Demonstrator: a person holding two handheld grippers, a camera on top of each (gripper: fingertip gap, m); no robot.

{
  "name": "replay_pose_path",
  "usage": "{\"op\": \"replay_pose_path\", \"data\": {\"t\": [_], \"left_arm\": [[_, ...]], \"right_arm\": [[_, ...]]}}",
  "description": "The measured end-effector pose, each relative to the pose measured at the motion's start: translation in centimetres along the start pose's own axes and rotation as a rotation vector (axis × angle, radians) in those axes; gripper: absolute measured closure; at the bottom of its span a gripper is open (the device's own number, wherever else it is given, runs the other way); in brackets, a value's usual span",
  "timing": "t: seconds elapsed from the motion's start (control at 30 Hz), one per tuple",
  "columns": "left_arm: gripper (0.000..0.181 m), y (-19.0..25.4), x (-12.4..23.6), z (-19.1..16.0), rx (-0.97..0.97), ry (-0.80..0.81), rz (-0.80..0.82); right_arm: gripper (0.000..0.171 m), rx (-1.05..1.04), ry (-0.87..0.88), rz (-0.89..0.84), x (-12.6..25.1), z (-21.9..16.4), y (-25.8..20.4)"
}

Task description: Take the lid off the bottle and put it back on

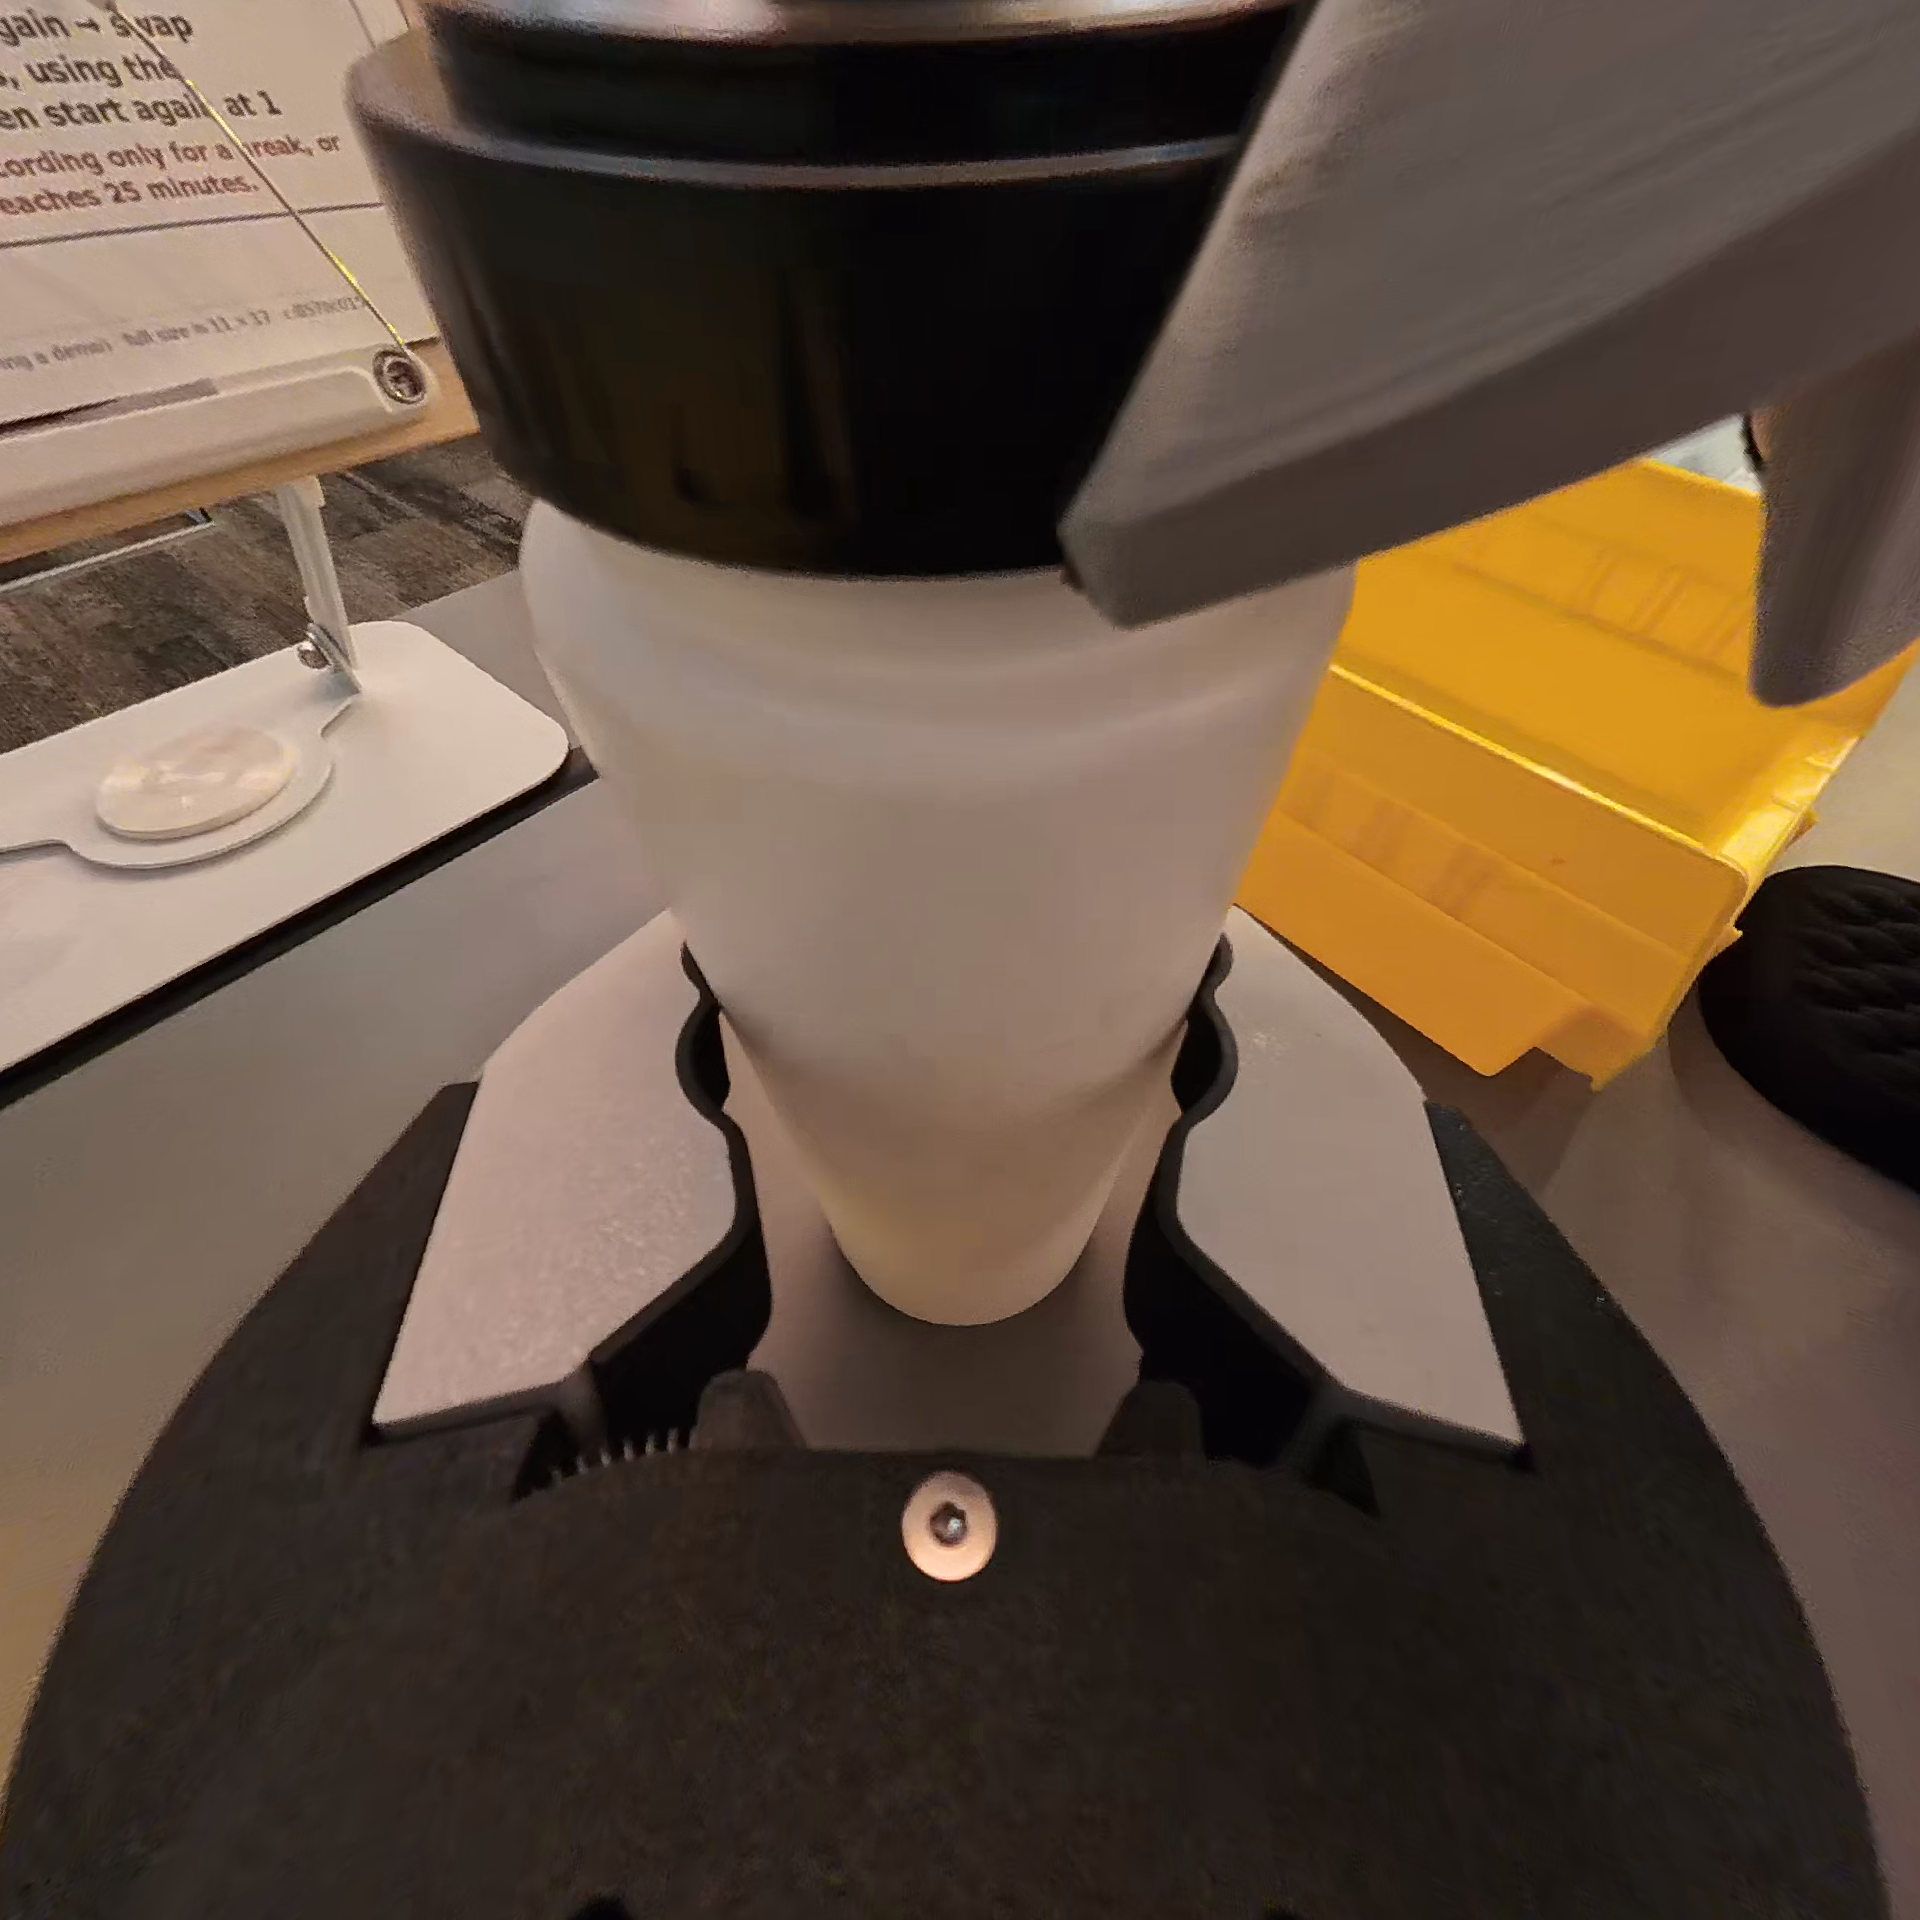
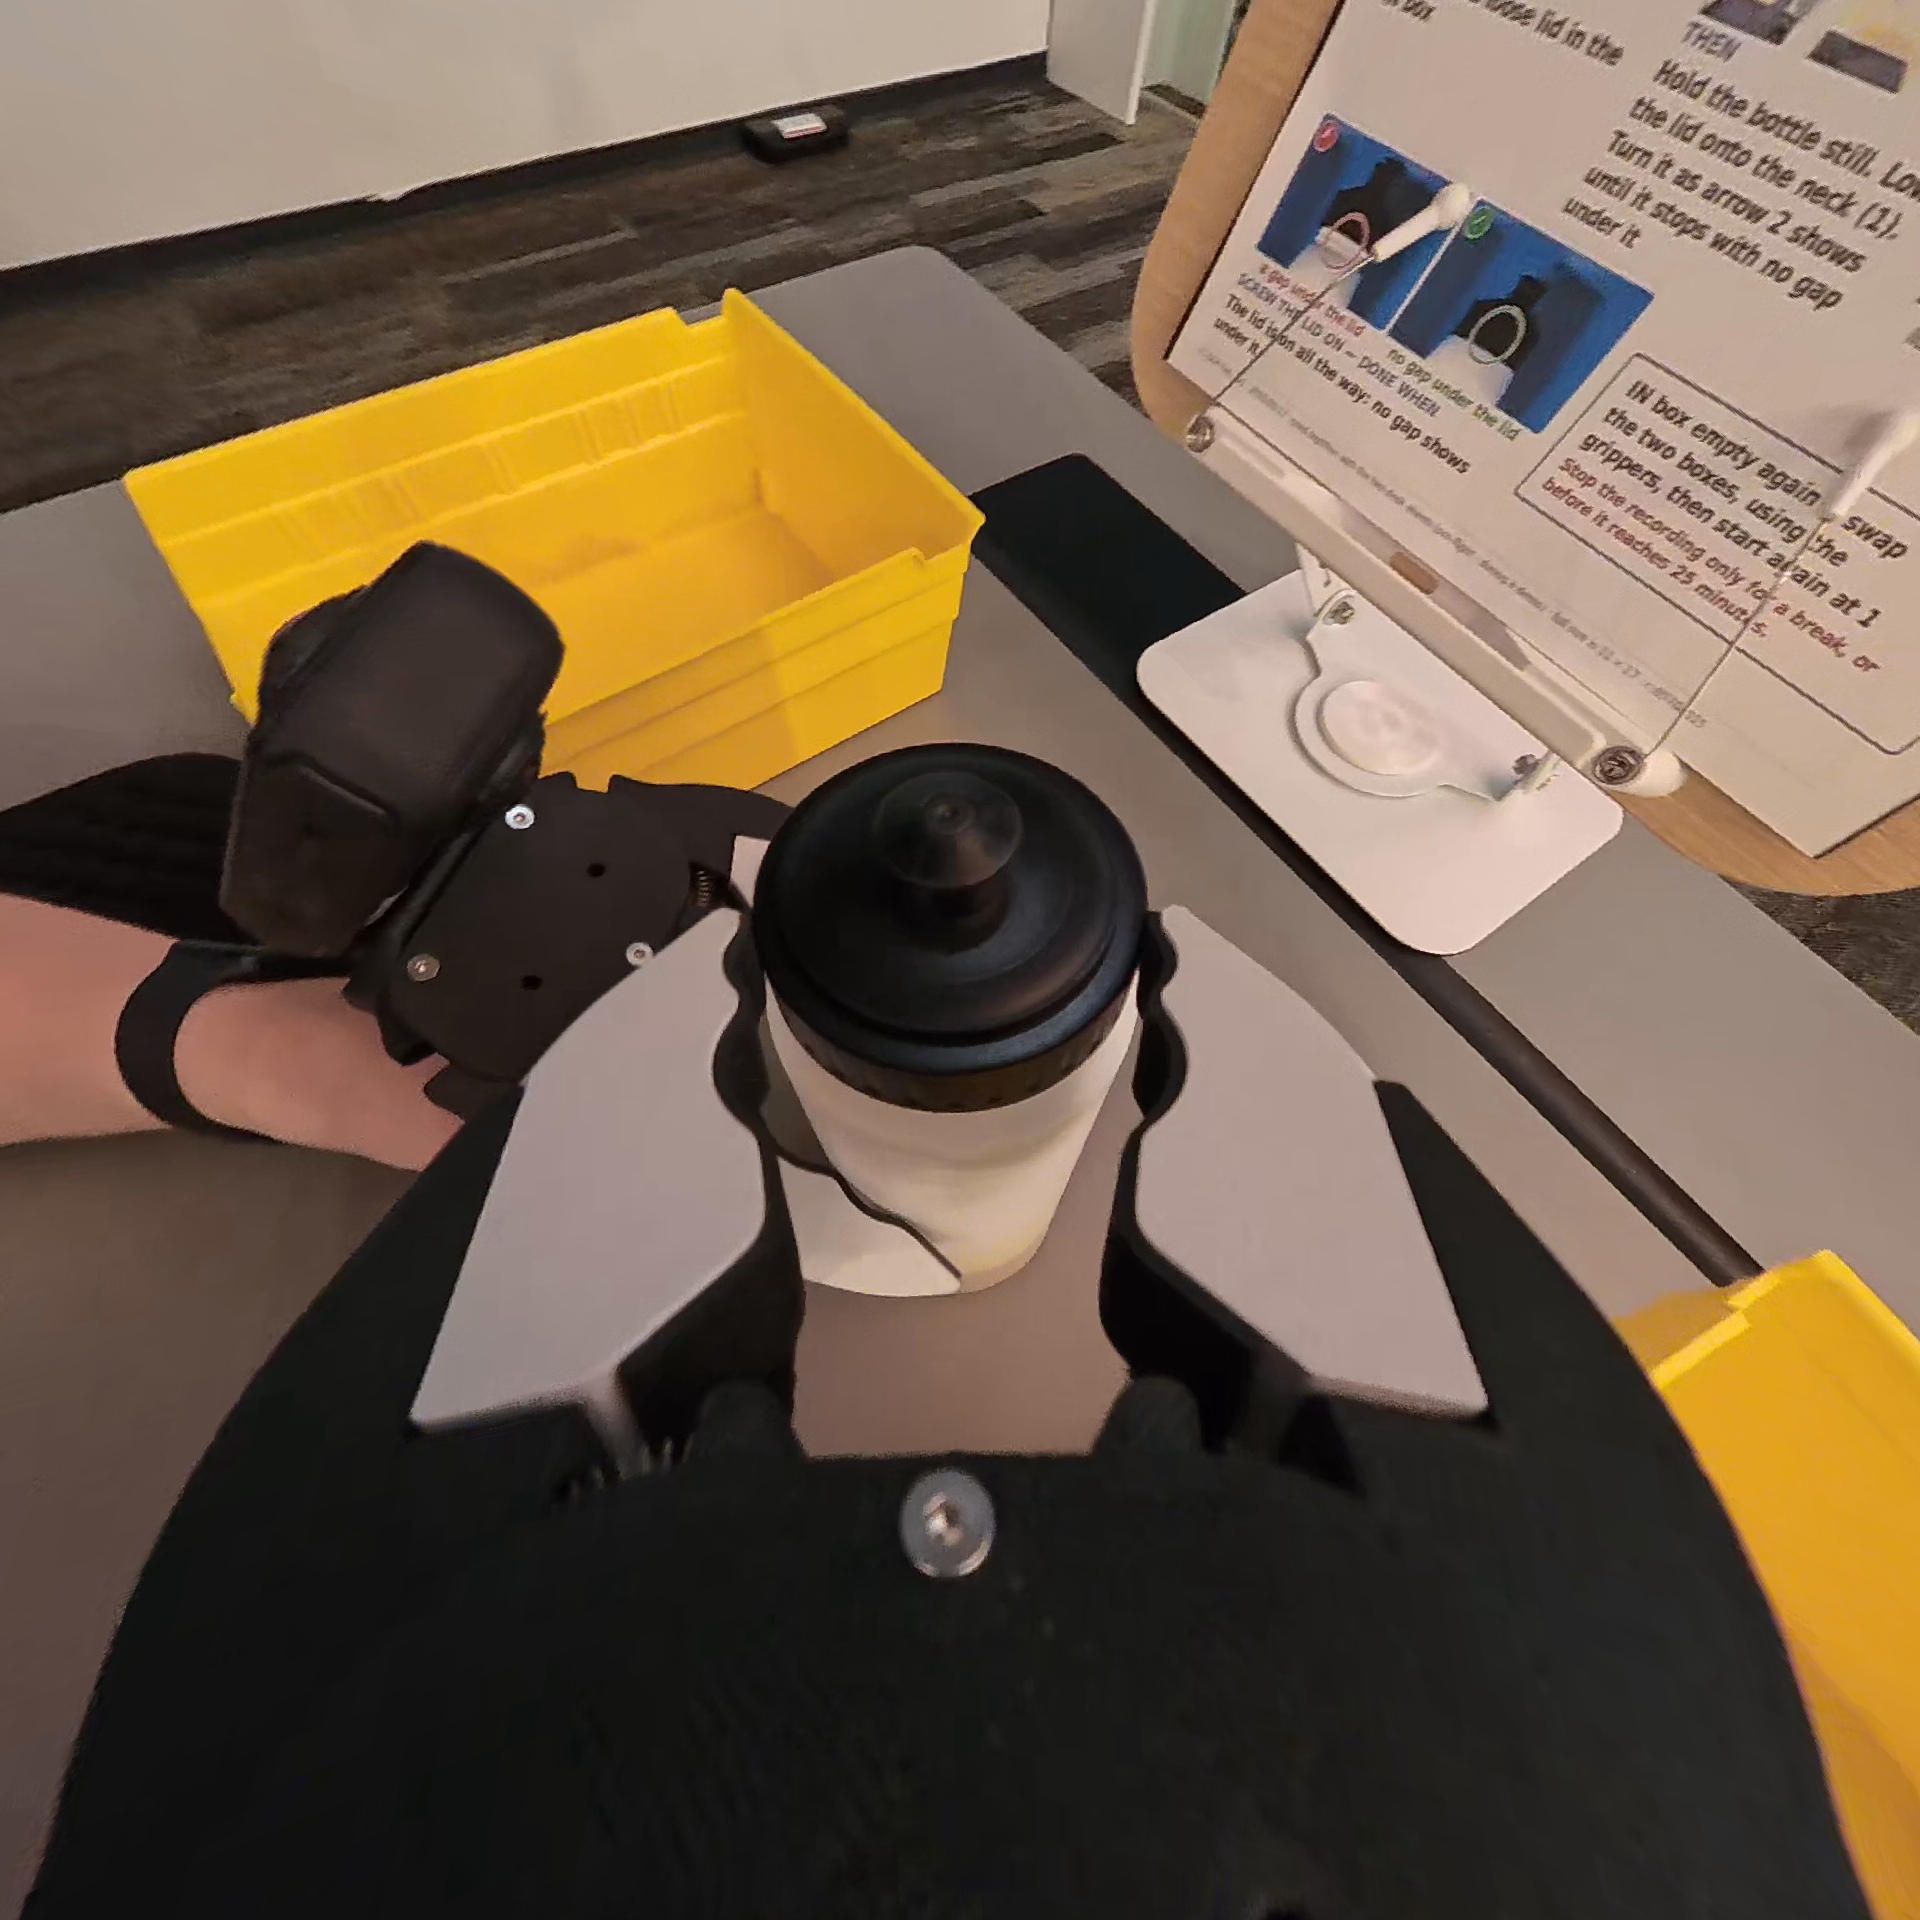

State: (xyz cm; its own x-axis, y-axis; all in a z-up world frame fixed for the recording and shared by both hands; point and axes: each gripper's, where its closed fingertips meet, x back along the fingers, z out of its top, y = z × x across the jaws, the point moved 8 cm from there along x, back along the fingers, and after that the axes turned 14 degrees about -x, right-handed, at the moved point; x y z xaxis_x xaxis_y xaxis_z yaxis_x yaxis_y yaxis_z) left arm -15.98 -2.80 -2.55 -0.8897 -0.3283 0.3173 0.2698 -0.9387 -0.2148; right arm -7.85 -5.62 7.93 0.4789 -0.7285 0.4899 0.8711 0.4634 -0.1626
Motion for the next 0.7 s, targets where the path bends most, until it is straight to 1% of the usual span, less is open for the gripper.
{"op": "replay_pose_path", "data": {"t": [0.13, 0.17, 0.23, 0.3, 0.37, 0.5, 0.7], "left_arm": [[0.096, -0.1, 0.0, 0.0, -0.003, -0.001, -0.050], [0.096, -0.1, 0.1, 0.1, 0.014, -0.003, -0.099], [0.096, 0.0, 0.0, 0.5, 0.116, -0.001, -0.251], [0.096, 0.0, -0.1, 0.6, 0.250, 0.000, -0.396], [0.096, -0.1, -0.3, 0.2, 0.346, -0.001, -0.474], [0.096, -0.7, -0.4, -0.3, 0.391, -0.005, -0.518], [0.096, -0.8, -0.1, 0.0, 0.281, -0.007, -0.495]], "right_arm": [[0.101, 0.034, -0.015, -0.016, 0.1, 0.0, -0.1], [0.102, 0.049, -0.026, -0.001, 0.3, -0.1, 0.1], [0.098, 0.025, -0.034, 0.062, 0.7, 0.0, 0.6], [0.093, -0.046, -0.020, 0.146, 1.4, 0.2, 1.5], [0.093, -0.117, 0.017, 0.212, 2.2, 0.6, 2.7], [0.092, -0.195, 0.095, 0.287, 3.4, 0.9, 4.8], [0.092, -0.183, 0.098, 0.387, 2.0, 0.5, 5.5]]}}
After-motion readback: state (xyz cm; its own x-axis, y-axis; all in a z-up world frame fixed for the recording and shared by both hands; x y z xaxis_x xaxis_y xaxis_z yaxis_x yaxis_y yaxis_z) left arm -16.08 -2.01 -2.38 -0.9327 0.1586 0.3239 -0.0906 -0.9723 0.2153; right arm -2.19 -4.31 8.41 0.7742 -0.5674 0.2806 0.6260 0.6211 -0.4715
